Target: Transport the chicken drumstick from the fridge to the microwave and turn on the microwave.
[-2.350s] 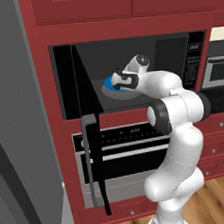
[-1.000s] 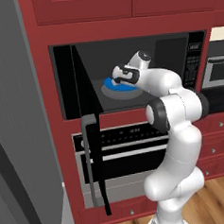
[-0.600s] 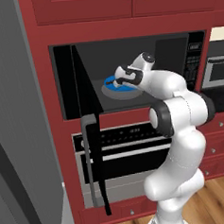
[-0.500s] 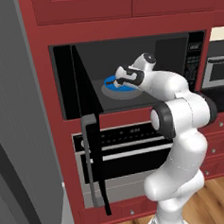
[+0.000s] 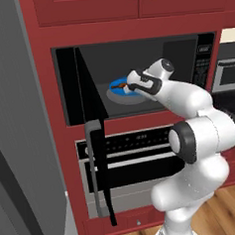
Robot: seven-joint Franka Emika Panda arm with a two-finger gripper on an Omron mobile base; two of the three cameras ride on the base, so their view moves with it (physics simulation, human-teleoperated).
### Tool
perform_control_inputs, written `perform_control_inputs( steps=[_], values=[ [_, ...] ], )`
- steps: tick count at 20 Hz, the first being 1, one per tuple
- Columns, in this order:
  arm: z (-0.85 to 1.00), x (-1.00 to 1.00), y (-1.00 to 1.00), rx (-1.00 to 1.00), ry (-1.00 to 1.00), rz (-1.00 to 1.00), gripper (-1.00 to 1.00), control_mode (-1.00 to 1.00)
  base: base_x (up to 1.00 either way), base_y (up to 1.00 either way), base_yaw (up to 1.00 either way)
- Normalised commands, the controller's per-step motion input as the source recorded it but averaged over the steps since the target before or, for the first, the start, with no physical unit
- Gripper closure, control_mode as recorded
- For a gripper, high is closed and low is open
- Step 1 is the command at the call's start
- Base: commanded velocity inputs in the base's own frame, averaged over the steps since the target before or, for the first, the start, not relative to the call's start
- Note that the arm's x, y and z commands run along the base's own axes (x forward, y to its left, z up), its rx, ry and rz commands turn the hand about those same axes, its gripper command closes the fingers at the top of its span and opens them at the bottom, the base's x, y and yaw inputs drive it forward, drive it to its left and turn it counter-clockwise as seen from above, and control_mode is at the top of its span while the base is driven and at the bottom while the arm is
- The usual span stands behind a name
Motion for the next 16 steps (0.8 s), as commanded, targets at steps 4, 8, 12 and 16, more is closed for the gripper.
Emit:
perform_control_inputs(
  steps=[4, 8, 12, 16],
  values=[
    [0.18, -0.63, 0.00, 0.01, -0.03, 0.00, -1.00, -1.00, 0.00, 0.00, 0.00],
    [0.31, -0.67, 0.00, 0.09, 0.00, 0.00, -1.00, -1.00, 0.00, 0.00, 0.00],
    [0.35, -0.70, 0.00, 0.09, 0.00, 0.00, -1.00, -1.00, 0.00, 0.00, 0.00],
    [0.35, -0.73, 0.00, 0.04, 0.00, 0.00, -1.00, -1.00, 0.00, 0.00, 0.00]
  ],
)
